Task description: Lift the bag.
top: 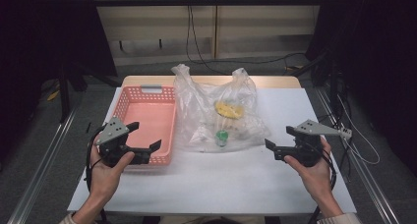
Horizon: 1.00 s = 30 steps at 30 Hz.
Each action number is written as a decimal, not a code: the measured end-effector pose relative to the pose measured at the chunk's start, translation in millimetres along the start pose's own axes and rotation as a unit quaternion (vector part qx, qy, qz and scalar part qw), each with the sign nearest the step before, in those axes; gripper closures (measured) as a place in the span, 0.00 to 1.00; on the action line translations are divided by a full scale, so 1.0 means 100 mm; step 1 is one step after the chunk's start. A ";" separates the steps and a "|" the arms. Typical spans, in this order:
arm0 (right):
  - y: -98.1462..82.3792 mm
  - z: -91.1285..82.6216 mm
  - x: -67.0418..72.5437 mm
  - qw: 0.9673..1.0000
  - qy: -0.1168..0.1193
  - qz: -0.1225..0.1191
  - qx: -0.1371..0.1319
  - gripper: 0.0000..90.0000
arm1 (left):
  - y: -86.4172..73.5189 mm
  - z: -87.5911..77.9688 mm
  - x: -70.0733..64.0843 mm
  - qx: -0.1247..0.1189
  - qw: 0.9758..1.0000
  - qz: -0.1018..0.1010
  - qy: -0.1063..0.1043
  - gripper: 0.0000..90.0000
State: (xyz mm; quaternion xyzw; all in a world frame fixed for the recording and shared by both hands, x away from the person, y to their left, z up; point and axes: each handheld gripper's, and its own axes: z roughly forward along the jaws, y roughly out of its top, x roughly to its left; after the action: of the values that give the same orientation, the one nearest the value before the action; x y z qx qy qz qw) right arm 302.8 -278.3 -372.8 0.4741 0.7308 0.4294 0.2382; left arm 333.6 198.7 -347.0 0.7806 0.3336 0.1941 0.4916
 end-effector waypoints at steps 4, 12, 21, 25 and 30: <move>-0.08 -0.03 0.04 1.000 0.004 -0.001 0.004 0.14 | -0.10 -0.01 -0.06 0.009 1.000 0.002 -0.002 0.08; -0.26 -0.04 0.10 1.000 0.007 0.008 0.011 0.14 | -0.33 -0.06 -0.11 0.009 1.000 -0.012 0.004 0.08; -0.44 -0.05 0.14 1.000 0.007 0.005 0.030 0.14 | -0.52 -0.05 -0.18 0.038 0.999 -0.003 0.002 0.08; -0.52 -0.06 0.14 0.999 0.004 0.009 0.037 0.15 | -0.57 -0.09 -0.19 0.026 0.999 -0.018 0.006 0.08; -0.61 -0.07 0.09 0.999 -0.005 0.025 0.023 0.15 | -0.68 -0.09 -0.22 0.030 0.999 -0.025 0.020 0.08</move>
State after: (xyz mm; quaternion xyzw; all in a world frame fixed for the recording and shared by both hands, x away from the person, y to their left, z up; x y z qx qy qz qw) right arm 263.6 -284.5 -420.7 0.5001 0.7271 0.4159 0.2196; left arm 290.6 208.7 -403.5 0.7828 0.3679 0.1870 0.4658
